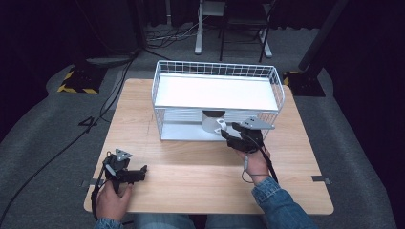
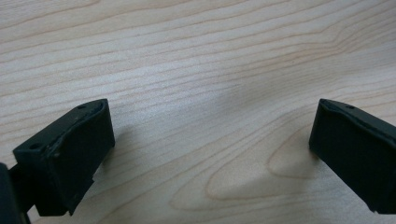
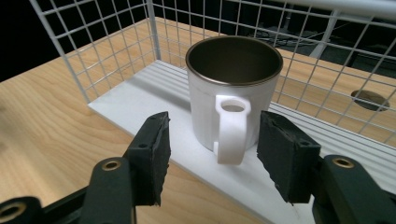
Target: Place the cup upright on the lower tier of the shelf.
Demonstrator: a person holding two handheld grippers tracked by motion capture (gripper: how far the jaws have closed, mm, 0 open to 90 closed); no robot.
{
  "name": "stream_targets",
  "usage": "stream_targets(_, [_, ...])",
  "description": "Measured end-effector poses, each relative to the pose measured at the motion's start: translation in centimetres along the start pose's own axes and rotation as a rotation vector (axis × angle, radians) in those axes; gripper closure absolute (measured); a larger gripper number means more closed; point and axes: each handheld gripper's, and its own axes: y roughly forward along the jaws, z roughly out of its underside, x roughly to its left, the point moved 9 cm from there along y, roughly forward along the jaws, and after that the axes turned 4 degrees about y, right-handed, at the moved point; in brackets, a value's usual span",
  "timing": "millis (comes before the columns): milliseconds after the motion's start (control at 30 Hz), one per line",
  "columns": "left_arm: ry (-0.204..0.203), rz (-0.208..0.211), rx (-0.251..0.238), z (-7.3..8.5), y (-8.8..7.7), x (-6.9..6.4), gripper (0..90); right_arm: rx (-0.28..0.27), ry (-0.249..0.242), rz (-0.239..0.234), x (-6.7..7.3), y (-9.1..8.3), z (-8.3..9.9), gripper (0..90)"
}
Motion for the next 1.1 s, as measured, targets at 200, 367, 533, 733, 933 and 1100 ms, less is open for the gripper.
stream_targets(200, [0.009,0.010,-0.001,0.2,-0.2,-0.2,0.4,-0.005,-0.016,-0.001,-0.4,-2.2,0.2,43.3])
stream_targets(367, [0.020,0.016,0.000,0.4,-0.4,-0.3,0.4,0.016,-0.012,0.002,-1.0,-4.0,1.2,42.8])
stream_targets(533, [0.023,0.020,0.002,0.6,-0.5,-0.4,0.4,0.031,-0.017,0.013,-2.0,-5.6,2.2,41.7])
stream_targets(733, [0.027,0.021,0.003,0.6,-0.6,-0.4,0.4,0.067,-0.020,0.037,-3.6,-7.5,3.7,38.0])
stream_targets(933, [0.027,0.022,0.001,0.6,-0.5,-0.5,0.2,0.096,-0.007,0.038,-4.6,-8.4,4.9,33.0])
stream_targets(1100, [0.035,0.026,0.002,0.4,-0.4,-0.5,0.1,0.154,0.019,0.042,-5.8,-9.2,6.9,26.9])
